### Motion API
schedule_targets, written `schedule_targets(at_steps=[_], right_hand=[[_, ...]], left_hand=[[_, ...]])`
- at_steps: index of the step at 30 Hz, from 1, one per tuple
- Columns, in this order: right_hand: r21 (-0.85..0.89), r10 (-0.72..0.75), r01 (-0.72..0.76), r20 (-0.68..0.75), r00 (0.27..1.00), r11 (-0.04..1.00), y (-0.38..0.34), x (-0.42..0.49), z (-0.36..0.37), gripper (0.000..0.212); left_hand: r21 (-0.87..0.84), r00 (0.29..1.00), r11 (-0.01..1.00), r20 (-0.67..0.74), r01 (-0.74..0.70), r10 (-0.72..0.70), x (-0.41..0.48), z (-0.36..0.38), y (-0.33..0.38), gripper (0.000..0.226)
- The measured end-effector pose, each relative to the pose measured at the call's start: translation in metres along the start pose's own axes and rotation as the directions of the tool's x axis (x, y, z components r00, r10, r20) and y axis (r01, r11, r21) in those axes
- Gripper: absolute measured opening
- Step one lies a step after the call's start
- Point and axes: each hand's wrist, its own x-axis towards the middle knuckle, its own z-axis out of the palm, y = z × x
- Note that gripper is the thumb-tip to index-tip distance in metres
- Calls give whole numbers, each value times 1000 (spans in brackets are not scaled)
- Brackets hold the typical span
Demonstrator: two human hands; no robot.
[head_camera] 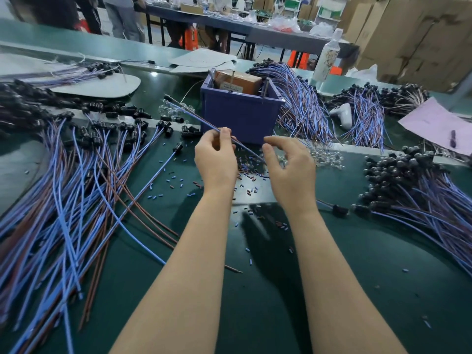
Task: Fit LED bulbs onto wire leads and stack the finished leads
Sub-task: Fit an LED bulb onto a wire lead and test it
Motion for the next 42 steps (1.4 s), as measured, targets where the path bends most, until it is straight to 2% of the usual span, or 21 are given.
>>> schedule_targets(at_steps=[3,5,8,10,14,18,24,27,29,31,34,42], right_hand=[[-10,94,-94,180,979,996,5,-3,4,16],[2,125,-127,166,978,992,7,-5,8,14],[117,176,-194,147,973,974,7,-4,9,11],[171,214,-241,163,963,955,11,-4,10,7],[273,303,-342,175,937,899,14,-4,15,18],[446,451,-463,141,881,766,15,-2,18,19],[626,564,-420,-39,825,657,16,6,14,17],[531,541,-430,-67,838,731,15,4,13,14],[413,498,-440,-38,866,797,13,2,15,32],[318,455,-436,16,890,842,11,-1,18,43],[213,411,-421,91,907,882,7,-4,20,47],[95,347,-364,157,925,927,4,-6,19,40]], left_hand=[[-117,999,993,27,33,-30,-3,2,4,22],[-168,991,982,116,88,-69,-6,5,4,17],[-81,945,987,309,139,-108,-13,8,2,8],[-12,922,991,369,131,-117,-16,9,1,8],[22,927,991,351,131,-131,-16,6,-1,16],[64,934,994,343,86,-103,-17,7,0,16],[36,966,999,255,39,-47,-17,7,2,16],[83,987,996,162,-17,3,-14,6,0,15],[110,991,994,132,-24,9,-12,4,-1,14],[155,989,988,148,-29,6,-12,4,-3,16],[205,977,978,214,-39,-5,-12,4,-4,18],[234,969,971,247,-54,-5,-12,3,-4,17]])
